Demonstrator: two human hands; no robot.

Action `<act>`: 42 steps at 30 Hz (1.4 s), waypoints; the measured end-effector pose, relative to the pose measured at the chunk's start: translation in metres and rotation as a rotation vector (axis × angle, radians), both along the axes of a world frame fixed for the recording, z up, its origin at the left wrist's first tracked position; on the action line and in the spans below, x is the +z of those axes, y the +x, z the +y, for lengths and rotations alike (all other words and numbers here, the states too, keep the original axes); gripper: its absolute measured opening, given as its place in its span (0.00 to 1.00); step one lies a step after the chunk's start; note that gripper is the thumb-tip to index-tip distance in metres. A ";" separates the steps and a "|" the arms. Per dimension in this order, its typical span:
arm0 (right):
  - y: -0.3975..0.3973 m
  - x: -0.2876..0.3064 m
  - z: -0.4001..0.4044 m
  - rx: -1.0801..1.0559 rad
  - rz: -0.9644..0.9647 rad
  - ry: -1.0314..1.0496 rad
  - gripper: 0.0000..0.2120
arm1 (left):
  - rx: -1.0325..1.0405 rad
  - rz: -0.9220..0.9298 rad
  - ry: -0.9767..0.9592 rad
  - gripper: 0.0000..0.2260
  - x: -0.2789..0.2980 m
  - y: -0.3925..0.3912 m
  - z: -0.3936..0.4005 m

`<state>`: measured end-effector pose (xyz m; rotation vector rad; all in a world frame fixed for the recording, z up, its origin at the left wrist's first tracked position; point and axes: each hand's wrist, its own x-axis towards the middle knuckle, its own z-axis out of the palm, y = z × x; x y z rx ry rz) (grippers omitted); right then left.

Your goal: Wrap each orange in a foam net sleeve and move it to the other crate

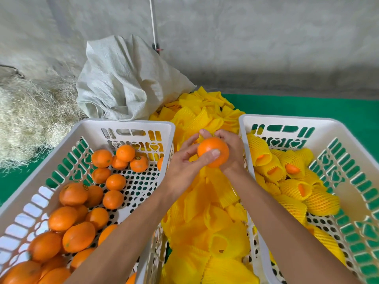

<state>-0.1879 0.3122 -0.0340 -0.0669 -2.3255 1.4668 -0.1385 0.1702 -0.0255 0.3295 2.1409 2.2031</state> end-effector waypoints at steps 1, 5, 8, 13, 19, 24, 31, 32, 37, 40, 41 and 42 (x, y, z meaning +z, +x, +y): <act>-0.002 0.001 -0.001 0.067 -0.027 -0.136 0.23 | 0.007 -0.040 0.023 0.26 0.000 -0.002 -0.001; -0.003 0.004 -0.004 0.325 -0.064 -0.335 0.08 | 0.054 -0.187 0.099 0.25 0.003 -0.005 -0.007; -0.002 0.001 0.003 0.433 -0.063 -0.136 0.13 | 0.076 -0.210 0.119 0.26 0.004 -0.005 -0.009; 0.001 0.006 0.004 0.474 -0.076 -0.101 0.14 | 0.209 -0.255 0.161 0.25 0.006 -0.011 -0.009; 0.004 0.026 0.011 0.254 0.157 -0.004 0.07 | 0.320 -0.114 -0.034 0.21 0.000 -0.012 -0.004; 0.022 0.025 -0.010 0.241 0.493 0.639 0.08 | 0.348 -0.056 -0.228 0.22 -0.011 -0.013 -0.005; 0.025 0.030 -0.002 0.199 0.508 0.437 0.13 | 0.360 0.028 0.032 0.39 -0.010 -0.014 -0.007; 0.026 0.029 -0.004 0.186 0.507 0.425 0.15 | 0.357 0.022 0.111 0.37 -0.010 -0.015 -0.009; 0.026 0.017 -0.012 0.253 0.358 0.480 0.22 | 0.335 -0.134 0.401 0.26 -0.004 -0.022 -0.010; 0.022 0.015 -0.010 0.222 0.416 0.466 0.17 | 0.237 -0.149 0.382 0.26 -0.007 -0.021 -0.007; 0.020 0.016 -0.009 0.201 0.443 0.477 0.16 | 0.222 -0.143 0.366 0.27 -0.007 -0.021 -0.007; 0.019 0.017 -0.008 0.184 0.458 0.501 0.15 | 0.221 -0.138 0.345 0.29 -0.007 -0.020 -0.008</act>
